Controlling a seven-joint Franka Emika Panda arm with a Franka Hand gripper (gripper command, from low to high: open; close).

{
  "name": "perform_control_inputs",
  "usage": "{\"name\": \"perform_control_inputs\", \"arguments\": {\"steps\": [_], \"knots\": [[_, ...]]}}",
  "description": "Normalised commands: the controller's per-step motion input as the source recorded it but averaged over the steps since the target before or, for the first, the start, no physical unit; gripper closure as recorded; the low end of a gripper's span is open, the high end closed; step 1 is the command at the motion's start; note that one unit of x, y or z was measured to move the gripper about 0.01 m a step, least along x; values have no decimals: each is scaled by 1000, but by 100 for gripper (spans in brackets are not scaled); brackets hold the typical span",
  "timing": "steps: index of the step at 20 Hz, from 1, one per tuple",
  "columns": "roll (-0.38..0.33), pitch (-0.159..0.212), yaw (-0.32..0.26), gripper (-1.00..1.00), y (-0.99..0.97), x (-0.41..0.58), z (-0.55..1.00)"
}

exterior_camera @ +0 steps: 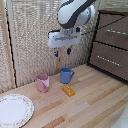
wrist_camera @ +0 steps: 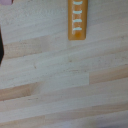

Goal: Please adjust your gripper to match the height of the lower drawer handle. Progress your gripper onward until it happens to touch the drawer handle. Now, firmly take hold of it with your gripper, then steadily retract it to swing the drawer wide open.

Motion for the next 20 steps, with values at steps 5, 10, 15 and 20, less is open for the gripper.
{"name": "perform_control_inputs", "arguments": {"steps": [5,10,15,20], "knots": [[-356,-53,158,-100,-105,10,-83],[-375,-80,155,-100,-157,-8,-87],[-375,-67,155,-100,-157,-22,-95],[-375,-27,151,-100,-153,-51,-112]]}}
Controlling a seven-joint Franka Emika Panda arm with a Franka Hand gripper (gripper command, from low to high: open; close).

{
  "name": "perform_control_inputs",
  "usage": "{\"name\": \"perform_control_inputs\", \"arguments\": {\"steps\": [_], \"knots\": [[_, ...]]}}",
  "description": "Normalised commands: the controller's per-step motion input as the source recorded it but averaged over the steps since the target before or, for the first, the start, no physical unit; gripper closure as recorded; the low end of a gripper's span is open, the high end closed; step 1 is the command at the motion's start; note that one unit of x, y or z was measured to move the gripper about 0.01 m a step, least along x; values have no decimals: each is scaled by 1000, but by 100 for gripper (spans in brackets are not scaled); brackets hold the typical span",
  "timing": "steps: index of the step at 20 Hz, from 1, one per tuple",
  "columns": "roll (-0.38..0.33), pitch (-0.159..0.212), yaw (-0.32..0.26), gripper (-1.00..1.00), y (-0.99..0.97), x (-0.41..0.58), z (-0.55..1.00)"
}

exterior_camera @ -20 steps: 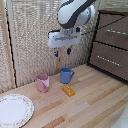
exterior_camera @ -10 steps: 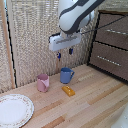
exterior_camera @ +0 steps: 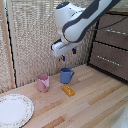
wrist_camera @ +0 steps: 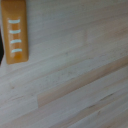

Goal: Please adjust your gripper to match the height of the lower drawer handle. Progress your gripper onward until it happens to touch the drawer handle. Now, firmly take hold of it with your gripper, then steadily retract it to swing the drawer wide open.

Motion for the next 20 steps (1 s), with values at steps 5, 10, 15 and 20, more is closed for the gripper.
{"name": "perform_control_inputs", "arguments": {"steps": [5,10,15,20], "knots": [[-375,-15,158,-100,-130,-69,-120],[-375,-1,157,-100,-107,-66,-169],[-375,0,155,-100,-106,-63,-179],[-375,-3,153,-100,-119,-71,-163]]}}
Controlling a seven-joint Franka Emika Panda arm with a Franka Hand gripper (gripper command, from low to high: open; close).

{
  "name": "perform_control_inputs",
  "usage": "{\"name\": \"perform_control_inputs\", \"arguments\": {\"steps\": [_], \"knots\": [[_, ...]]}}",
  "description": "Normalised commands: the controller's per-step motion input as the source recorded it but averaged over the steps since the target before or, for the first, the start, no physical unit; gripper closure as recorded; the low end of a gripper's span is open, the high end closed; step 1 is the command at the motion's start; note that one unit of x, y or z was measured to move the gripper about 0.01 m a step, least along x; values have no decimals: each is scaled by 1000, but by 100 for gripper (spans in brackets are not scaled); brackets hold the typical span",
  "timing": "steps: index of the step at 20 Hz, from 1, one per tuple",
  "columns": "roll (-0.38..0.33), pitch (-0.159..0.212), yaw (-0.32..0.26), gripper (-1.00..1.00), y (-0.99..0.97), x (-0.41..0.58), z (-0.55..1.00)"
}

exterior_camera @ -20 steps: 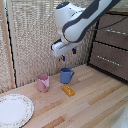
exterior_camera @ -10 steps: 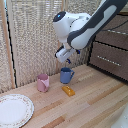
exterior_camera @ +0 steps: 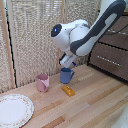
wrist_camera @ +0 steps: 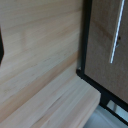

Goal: Please adjust your gripper to match the height of the lower drawer handle. Progress your gripper onward until it happens to touch the drawer handle. Now, firmly take hold of it with your gripper, then steadily retract it to swing the drawer wide open.

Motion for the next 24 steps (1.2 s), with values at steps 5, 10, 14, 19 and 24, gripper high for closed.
{"name": "perform_control_inputs", "arguments": {"steps": [5,10,14,19,24], "knots": [[-361,-13,172,-100,-206,-37,-200],[-309,0,156,-100,-363,-40,-334],[-251,-27,142,-100,-476,-131,-336],[-181,-42,163,-100,-522,-125,-122],[-125,-51,148,-100,-624,-125,0]]}}
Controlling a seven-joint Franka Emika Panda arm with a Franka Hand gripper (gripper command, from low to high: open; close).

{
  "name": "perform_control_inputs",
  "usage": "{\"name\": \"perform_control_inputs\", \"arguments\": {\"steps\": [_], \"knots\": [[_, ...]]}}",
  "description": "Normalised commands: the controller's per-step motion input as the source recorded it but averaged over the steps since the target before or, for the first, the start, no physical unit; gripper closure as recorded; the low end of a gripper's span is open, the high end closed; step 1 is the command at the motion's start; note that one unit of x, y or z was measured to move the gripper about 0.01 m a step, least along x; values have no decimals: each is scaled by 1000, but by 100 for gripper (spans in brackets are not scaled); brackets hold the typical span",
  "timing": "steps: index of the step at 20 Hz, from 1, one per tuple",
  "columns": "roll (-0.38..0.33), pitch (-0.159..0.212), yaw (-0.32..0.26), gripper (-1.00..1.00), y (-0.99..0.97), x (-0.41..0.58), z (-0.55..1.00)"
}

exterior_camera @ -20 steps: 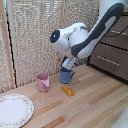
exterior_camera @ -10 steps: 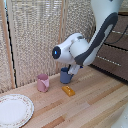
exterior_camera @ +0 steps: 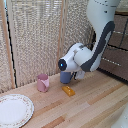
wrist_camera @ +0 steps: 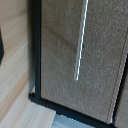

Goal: Please adjust your gripper to match the height of the lower drawer handle. Progress your gripper onward until it happens to touch the drawer handle. Now, firmly take hold of it with your gripper, then steadily retract it to swing the drawer wide open.

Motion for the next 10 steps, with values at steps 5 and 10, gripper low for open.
{"name": "perform_control_inputs", "arguments": {"steps": [5,10], "knots": [[-85,-48,120,-100,-737,-128,0],[-75,-65,106,-100,-791,-99,0]]}}
